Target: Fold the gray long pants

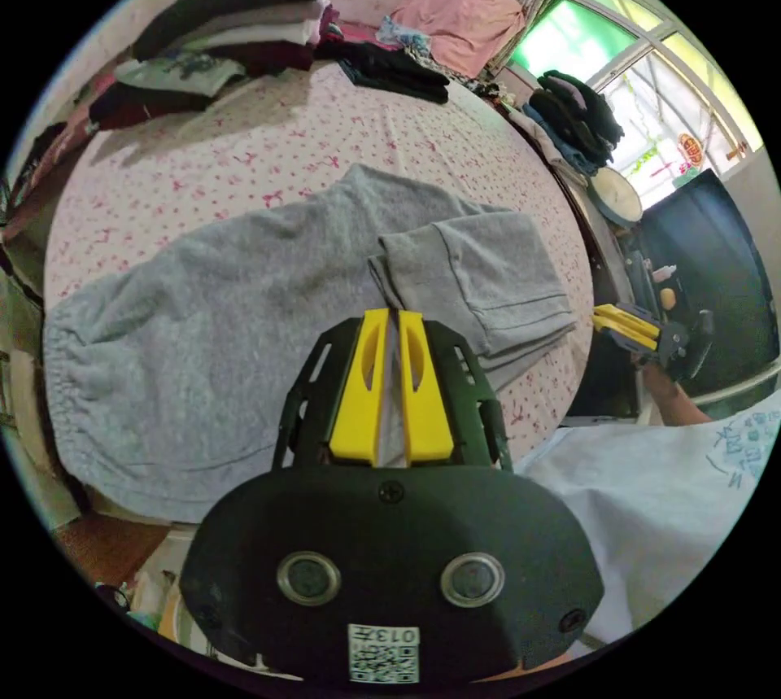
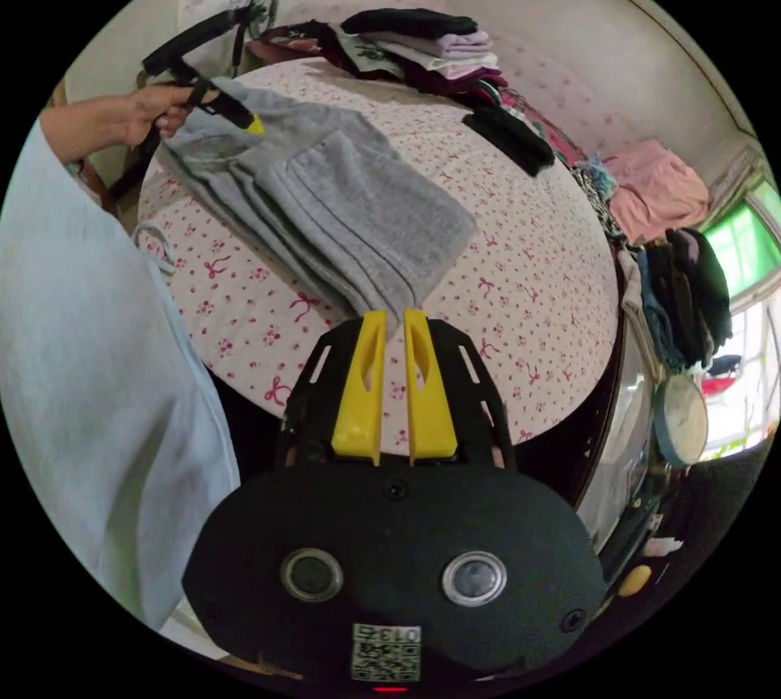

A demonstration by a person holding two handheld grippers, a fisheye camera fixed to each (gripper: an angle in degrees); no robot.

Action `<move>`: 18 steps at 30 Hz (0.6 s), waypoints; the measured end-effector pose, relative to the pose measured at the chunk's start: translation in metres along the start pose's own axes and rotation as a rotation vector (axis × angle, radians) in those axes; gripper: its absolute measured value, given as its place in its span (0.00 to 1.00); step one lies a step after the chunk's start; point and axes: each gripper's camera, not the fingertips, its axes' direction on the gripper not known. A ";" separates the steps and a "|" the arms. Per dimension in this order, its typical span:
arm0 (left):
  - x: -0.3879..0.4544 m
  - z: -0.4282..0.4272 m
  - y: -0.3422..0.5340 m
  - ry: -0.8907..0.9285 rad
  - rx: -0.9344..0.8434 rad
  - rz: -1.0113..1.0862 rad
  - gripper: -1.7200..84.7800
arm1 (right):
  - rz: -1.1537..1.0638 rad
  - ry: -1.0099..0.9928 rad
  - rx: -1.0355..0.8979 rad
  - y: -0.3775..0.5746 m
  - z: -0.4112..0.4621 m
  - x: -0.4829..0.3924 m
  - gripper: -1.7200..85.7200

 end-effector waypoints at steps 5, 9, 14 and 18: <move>0.083 -0.009 0.004 -0.107 0.020 0.244 0.03 | 0.148 -0.107 0.022 -0.010 0.009 0.029 0.04; 0.131 0.028 0.013 -0.239 -0.001 0.331 0.02 | 0.167 -0.199 -0.068 -0.031 0.041 0.024 0.03; 0.129 0.028 0.030 -0.227 -0.066 0.246 0.02 | 0.100 -0.187 -0.074 -0.041 0.036 0.030 0.02; 0.149 0.002 0.031 -0.251 0.069 0.275 0.02 | 0.144 -0.189 0.080 -0.063 0.021 0.058 0.02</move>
